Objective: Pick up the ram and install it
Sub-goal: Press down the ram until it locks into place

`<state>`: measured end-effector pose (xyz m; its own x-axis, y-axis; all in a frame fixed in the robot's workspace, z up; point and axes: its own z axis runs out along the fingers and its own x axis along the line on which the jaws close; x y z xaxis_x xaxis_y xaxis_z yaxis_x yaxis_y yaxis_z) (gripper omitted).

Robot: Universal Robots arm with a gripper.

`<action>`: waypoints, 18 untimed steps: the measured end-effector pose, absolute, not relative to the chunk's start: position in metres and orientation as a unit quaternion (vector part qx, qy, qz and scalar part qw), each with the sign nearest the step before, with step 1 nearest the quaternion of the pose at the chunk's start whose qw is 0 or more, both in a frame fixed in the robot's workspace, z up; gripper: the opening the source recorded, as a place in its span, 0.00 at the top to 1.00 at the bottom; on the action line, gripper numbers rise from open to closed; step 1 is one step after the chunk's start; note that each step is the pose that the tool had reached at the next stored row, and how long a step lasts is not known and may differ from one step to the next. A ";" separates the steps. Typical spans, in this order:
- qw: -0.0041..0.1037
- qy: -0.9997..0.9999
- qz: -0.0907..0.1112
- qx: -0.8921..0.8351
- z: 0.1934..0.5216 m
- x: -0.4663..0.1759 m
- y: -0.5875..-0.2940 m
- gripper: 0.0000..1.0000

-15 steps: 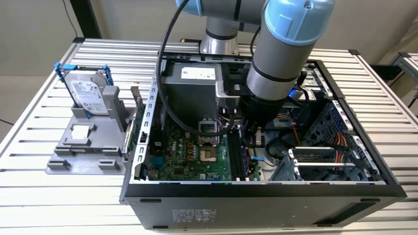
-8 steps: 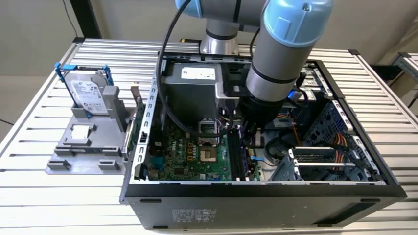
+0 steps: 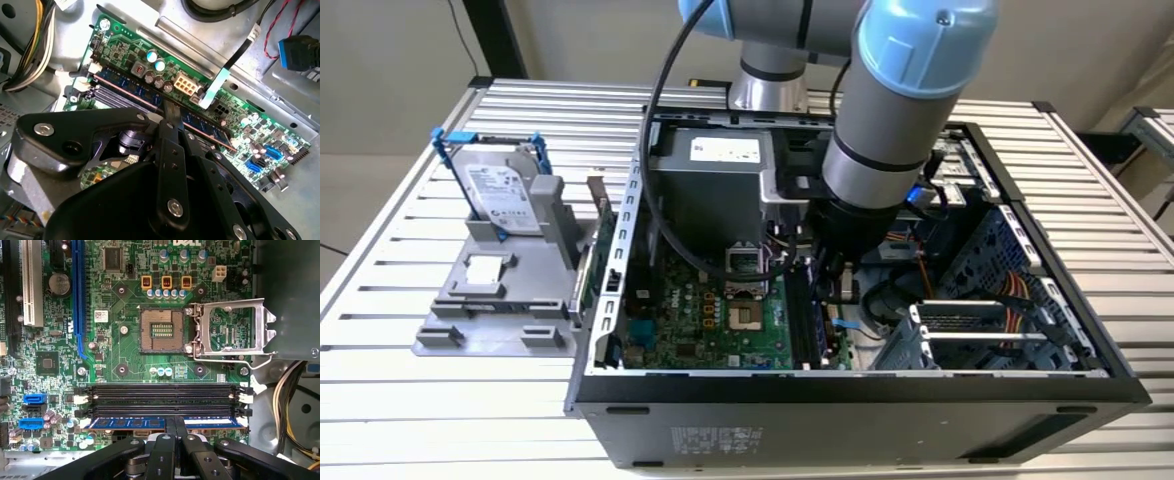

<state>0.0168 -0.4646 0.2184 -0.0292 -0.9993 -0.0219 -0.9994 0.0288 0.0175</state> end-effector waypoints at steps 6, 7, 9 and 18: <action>0.000 0.717 0.016 -0.697 0.237 0.017 -0.465 1.00; 0.000 0.717 0.016 -0.697 0.240 0.017 -0.465 1.00; 0.000 0.717 0.016 -0.697 0.246 0.017 -0.465 1.00; -0.001 0.717 0.016 -0.697 0.250 0.017 -0.465 1.00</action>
<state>0.0169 -0.4646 0.2500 -0.0293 -0.9993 -0.0222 -0.9993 0.0288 0.0243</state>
